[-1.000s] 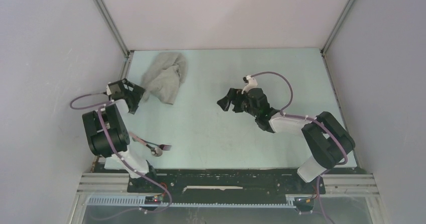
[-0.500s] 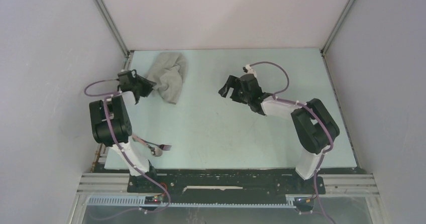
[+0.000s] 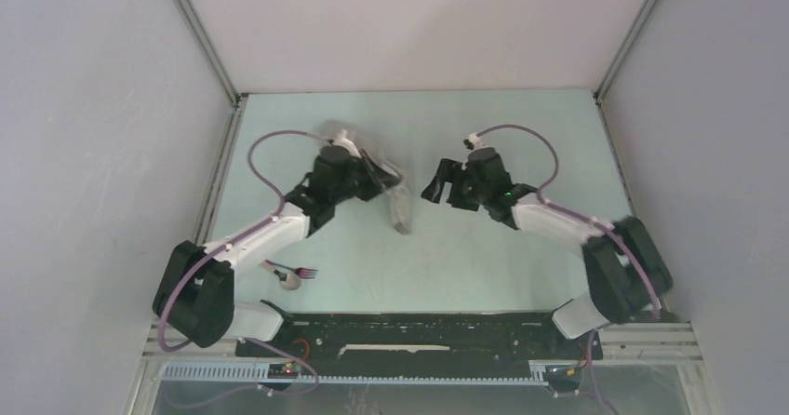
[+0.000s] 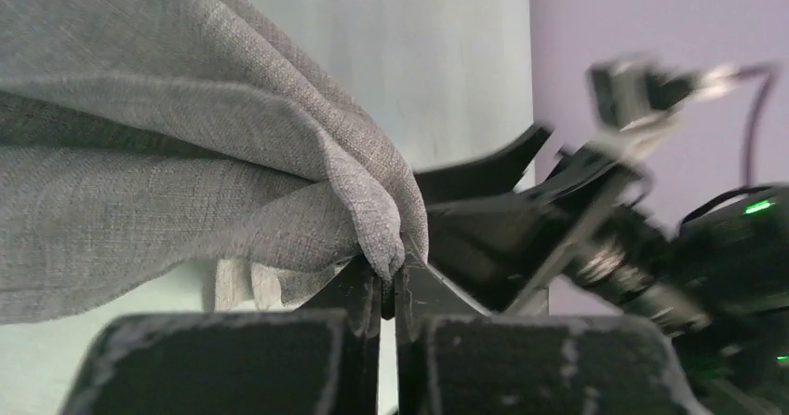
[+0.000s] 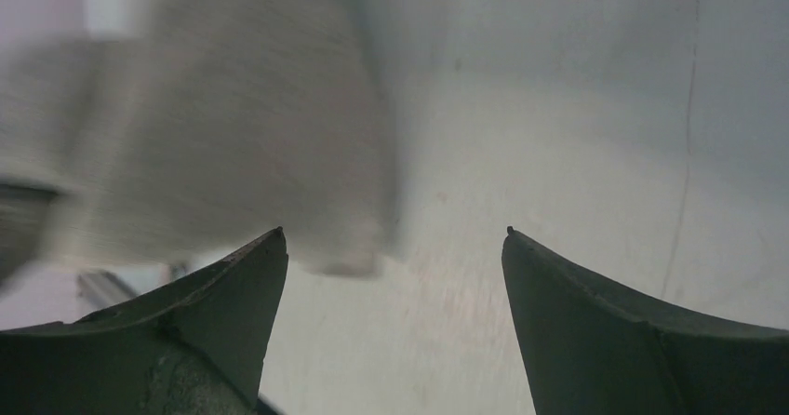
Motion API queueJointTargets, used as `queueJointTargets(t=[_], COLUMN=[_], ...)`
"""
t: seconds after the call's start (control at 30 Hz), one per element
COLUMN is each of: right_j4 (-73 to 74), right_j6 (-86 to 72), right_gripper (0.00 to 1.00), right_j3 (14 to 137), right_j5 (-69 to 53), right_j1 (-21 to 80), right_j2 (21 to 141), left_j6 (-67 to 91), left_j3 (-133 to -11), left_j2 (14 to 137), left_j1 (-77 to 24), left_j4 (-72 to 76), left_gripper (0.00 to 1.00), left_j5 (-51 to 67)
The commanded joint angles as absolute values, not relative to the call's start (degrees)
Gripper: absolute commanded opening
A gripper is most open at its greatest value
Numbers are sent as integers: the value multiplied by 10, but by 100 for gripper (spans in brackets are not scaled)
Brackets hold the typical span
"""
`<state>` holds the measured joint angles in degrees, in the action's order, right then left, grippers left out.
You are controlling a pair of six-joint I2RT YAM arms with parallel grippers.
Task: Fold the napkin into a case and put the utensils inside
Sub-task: Move the crumpled napkin to the center of the board, then pick up the crumpled napkin from the center of the board.
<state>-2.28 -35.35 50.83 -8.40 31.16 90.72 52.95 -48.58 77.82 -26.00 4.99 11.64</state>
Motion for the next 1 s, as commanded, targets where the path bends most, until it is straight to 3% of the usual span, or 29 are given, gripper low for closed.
queueJointTargets(t=[0.0, 0.13, 0.27, 0.4, 0.57, 0.7, 0.87, 0.97], right_j4=[85, 259, 380, 416, 390, 385, 497, 525], right_j6=[-353, -332, -318, -311, -335, -357, -374, -382], right_gripper=[93, 93, 93, 93, 84, 80, 71, 66], right_j3=[472, 458, 458, 458, 463, 486, 530, 517], right_j5=[-157, -116, -102, -95, -53, 15, 144, 141], right_j1=[305, 308, 309, 341, 429, 492, 500, 521], right_j2=[742, 628, 541, 526, 602, 662, 723, 717], left_j6=[610, 612, 554, 523, 512, 502, 490, 483], left_j3=[-474, -478, -456, -391, -316, -283, -289, -324], left_j2=[770, 788, 759, 673, 534, 483, 503, 550], left_j1=[-376, -462, -520, -524, -480, -419, -381, -372], left_j4=[53, 67, 53, 11, -95, -139, -130, -122], left_gripper=[0, 20, 56, 78, 86, 85, 85, 81], left_j5=[84, 79, 69, 45, -26, -19, 16, 20])
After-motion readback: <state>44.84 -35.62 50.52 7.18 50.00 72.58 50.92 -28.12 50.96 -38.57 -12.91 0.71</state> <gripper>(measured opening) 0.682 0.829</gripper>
